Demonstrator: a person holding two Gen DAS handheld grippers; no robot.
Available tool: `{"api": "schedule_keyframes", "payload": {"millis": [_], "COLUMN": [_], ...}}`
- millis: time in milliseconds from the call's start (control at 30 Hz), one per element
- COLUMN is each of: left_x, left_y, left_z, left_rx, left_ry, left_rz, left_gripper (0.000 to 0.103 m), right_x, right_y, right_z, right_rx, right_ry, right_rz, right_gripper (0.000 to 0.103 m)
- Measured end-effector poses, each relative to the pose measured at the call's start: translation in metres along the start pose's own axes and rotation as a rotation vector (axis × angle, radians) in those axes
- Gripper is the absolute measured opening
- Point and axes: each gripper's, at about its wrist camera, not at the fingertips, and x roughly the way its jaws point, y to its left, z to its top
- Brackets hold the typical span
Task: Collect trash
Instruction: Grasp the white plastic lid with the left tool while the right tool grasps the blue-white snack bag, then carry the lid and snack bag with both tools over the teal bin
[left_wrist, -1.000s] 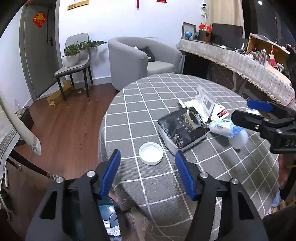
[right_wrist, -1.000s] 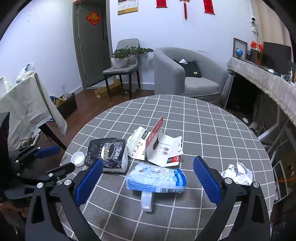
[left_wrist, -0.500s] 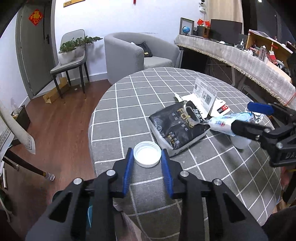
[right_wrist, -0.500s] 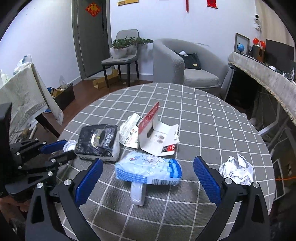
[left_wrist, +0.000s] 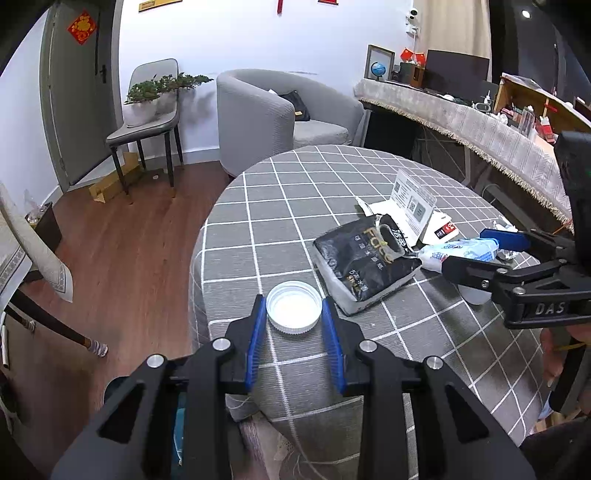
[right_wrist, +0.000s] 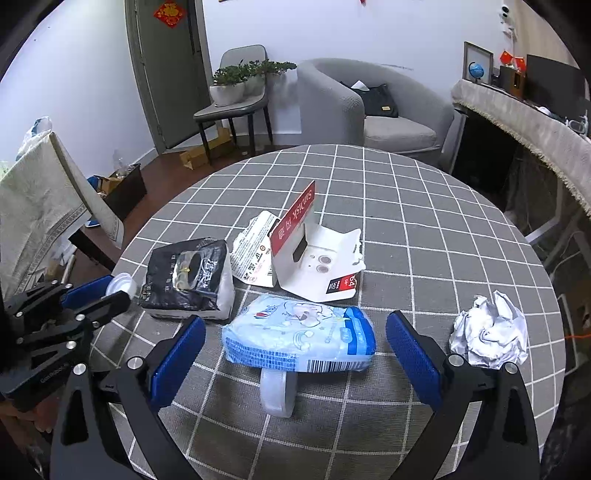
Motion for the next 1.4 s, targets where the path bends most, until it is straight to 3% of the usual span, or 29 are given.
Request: {"api": "schedule_keyframes", "payload": {"millis": [33, 133, 267, 767, 967, 1400], "left_x": [-0.001, -0.002, -0.007, -0.036, -0.045, -0.04], "left_y": [0.001, 0.001, 0.005, 0.037, 0.058, 0.101], "left_z": [0.0, 0.0, 0.0, -0.008, -0.016, -0.049], "left_rx": [-0.001, 0.0, -0.005, -0.05, -0.073, -0.104], "left_ry": [-0.001, -0.001, -0.004, -0.032, -0.028, 0.061], "left_rz": [0.0, 0.0, -0.006, 0.032, 0.061, 0.119], "left_gripper": [0.033, 0.033, 0.033, 0.033, 0.033, 0.033], "right_x": [0.001, 0.002, 0.002, -0.027, -0.031, -0.031], "right_y": [0.0, -0.002, -0.004, 0.034, 0.056, 0.129], "right_z": [0.0, 0.0, 0.001, 0.018, 0.021, 0.026], "right_rx": [0.002, 0.032, 0.046, 0.003, -0.013, -0.121], "right_ry": [0.002, 0.006, 0.009, -0.123, -0.155, -0.202], "right_rz": [-0.009, -0.015, -0.031, -0.024, 0.021, 0.115], "right_gripper": [0.097, 0.079, 0.073, 0.073, 0.073, 0.073]}}
